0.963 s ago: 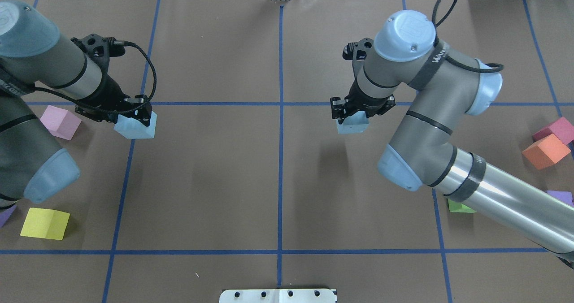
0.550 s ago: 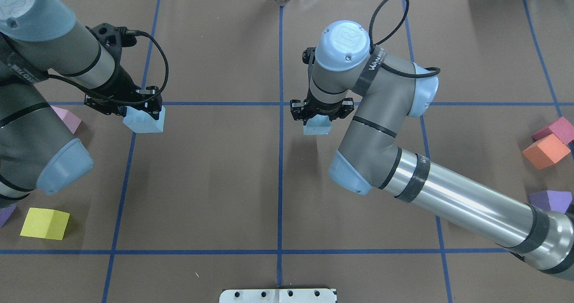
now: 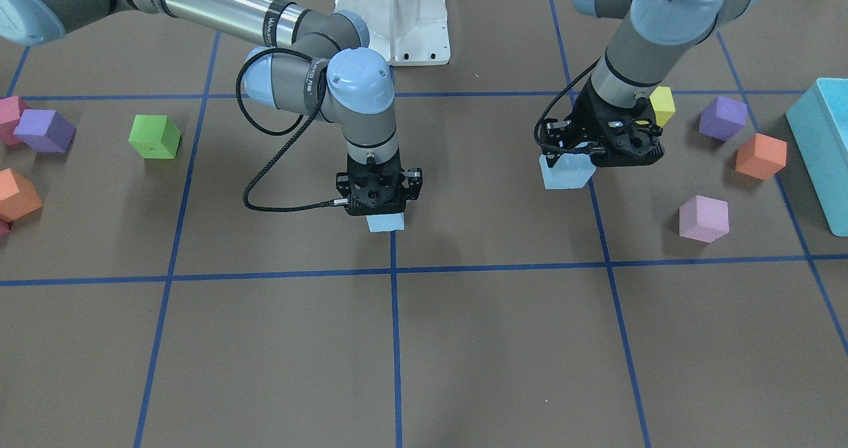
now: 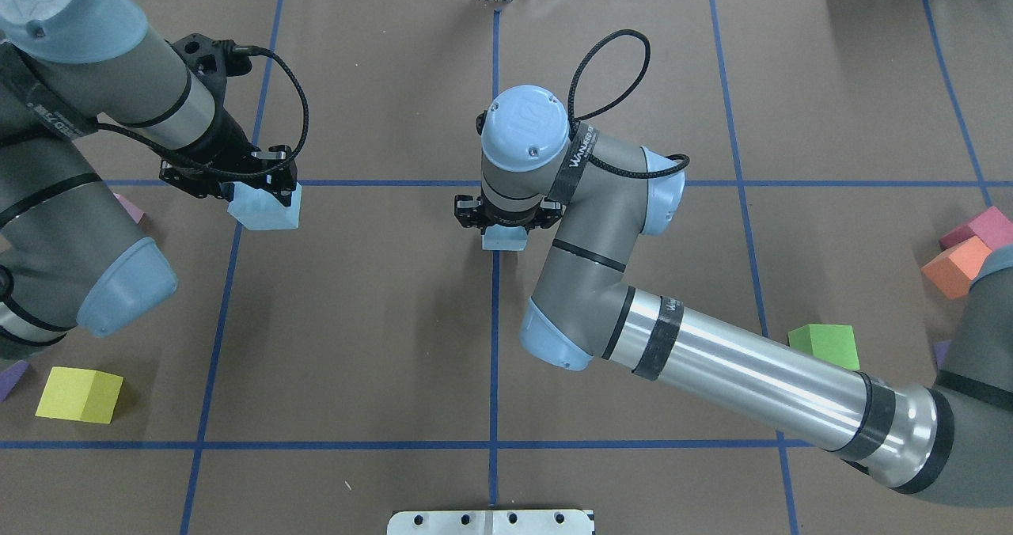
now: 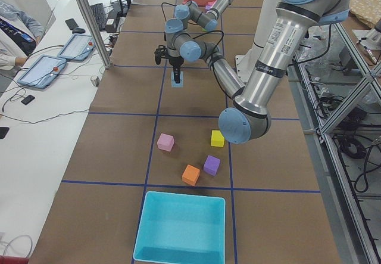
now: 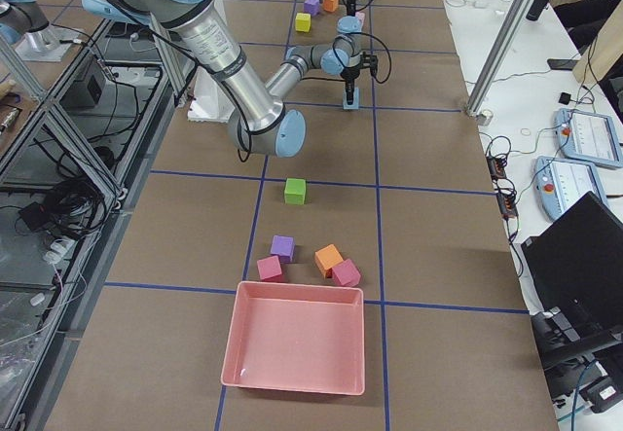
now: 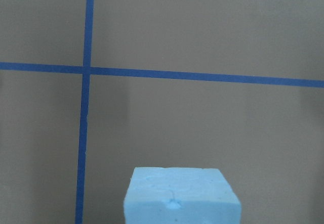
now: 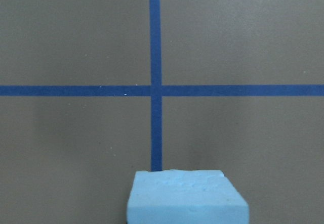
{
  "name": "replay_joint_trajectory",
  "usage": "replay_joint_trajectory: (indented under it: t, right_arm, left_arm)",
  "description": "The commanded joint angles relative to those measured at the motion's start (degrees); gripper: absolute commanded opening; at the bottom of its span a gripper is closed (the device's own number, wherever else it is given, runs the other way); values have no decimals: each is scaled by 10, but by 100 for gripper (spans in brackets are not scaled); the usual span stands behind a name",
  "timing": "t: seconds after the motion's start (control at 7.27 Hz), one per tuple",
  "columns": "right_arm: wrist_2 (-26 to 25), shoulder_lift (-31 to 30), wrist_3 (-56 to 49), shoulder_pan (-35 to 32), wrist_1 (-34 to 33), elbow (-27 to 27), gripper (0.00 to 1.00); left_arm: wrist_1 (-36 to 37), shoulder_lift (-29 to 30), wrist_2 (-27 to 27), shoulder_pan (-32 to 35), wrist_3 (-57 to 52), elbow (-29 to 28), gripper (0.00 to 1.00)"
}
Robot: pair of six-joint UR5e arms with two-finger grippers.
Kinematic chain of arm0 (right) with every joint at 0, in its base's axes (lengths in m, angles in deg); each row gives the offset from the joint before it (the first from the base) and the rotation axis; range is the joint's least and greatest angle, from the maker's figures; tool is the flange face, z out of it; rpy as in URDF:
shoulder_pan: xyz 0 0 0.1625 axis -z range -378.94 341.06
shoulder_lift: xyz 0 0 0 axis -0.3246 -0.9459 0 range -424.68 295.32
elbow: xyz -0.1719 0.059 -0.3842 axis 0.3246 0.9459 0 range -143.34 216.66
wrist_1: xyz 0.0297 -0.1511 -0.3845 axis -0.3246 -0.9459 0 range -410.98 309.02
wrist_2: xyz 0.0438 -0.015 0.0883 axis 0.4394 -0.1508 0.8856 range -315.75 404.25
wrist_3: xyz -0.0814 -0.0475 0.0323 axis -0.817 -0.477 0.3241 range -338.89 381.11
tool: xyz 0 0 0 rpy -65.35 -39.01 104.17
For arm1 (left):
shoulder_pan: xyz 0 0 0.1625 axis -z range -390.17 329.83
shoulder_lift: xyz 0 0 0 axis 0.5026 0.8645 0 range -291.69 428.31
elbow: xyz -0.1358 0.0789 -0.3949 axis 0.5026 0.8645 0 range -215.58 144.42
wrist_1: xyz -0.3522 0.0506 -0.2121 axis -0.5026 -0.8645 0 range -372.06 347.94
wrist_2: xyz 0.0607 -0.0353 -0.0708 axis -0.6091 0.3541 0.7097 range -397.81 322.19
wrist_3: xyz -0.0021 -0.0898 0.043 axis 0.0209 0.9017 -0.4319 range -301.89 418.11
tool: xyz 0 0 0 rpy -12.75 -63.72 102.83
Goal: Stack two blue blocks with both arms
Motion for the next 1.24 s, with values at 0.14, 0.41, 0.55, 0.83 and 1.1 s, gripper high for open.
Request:
replay_joint_trajectory:
  t: [0.14,0.41,0.55,0.83,1.1]
  right_arm:
    - [-10,5,4,9,4,6,67]
    - [-9,5,5,12,4,9,70]
    - [-9,5,7,12,4,14,84]
    - [-7,5,7,11,4,13,100]
    - [31,-1,-2,-22,3,-13,100]
  left_arm:
    - [20,48,0,-4,32,-23,56]
    - [20,68,1,-8,46,-38,56]
    - [19,71,1,-9,47,-39,56]
    - [18,95,2,-12,55,-62,56]
    - [13,115,2,-15,58,-82,56]
